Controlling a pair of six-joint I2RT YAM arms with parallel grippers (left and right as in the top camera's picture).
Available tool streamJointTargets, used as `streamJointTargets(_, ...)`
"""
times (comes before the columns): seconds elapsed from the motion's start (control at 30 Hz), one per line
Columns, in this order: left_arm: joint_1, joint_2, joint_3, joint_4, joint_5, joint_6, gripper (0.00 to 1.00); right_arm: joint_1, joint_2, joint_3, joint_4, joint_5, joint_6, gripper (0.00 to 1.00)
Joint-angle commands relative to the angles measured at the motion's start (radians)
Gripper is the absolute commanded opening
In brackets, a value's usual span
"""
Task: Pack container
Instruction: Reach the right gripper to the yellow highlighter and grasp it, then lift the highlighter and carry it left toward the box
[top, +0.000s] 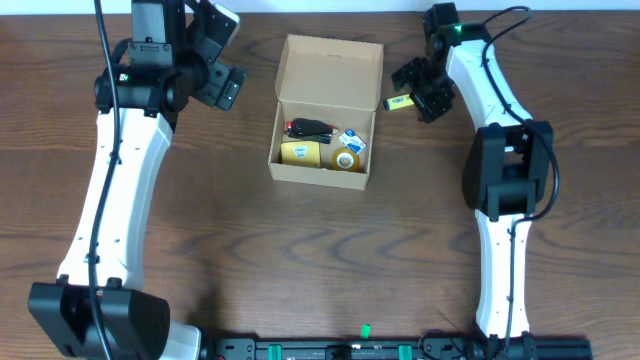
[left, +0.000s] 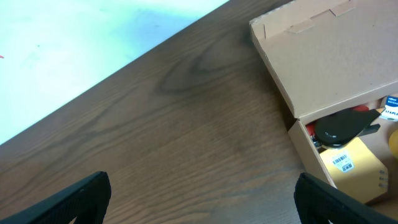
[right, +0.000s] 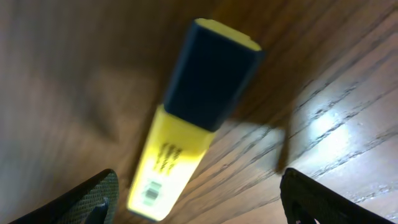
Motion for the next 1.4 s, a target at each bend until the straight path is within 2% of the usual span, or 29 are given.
streamJointTargets(0.0,0.005,0.013,0.006,-0.001,0.005,-0.008,0.95,-0.01,0.045,0.019,-0.015,-0.007,0.022,0.84)
streamJointTargets(0.4,0.005,0.013,0.006,0.001,0.005,-0.008,0.95,-0.041,0.05,0.019,-0.092,-0.006,0.008,0.78)
streamJointTargets(0.53,0.005,0.013,0.006,0.001,0.005,-0.008,0.95,-0.046,0.05,0.019,-0.09,0.002,0.0,0.71)
streamJointTargets(0.63,0.005,0.013,0.006,0.001,0.005,-0.008,0.95,-0.045,0.05,0.019,-0.039,0.028,-0.06,0.68)
streamJointTargets(0.9,0.005,0.013,0.006,0.0,0.005,-0.009,0.95,-0.01,0.05,0.019,0.053,0.107,-0.209,0.66)
streamJointTargets(1.03,0.005,0.013,0.006,0.0,0.004,-0.008,0.95,0.005,0.05,0.019,0.06,0.107,-0.238,0.55)
streamJointTargets(1.13,0.005,0.013,0.006,0.0,0.004,-0.009,0.95,0.013,0.05,0.019,0.024,0.142,-0.241,0.42)
streamJointTargets(1.37,0.005,0.013,0.006,0.001,0.005,-0.008,0.95,0.016,0.05,0.019,-0.021,0.171,-0.262,0.37)
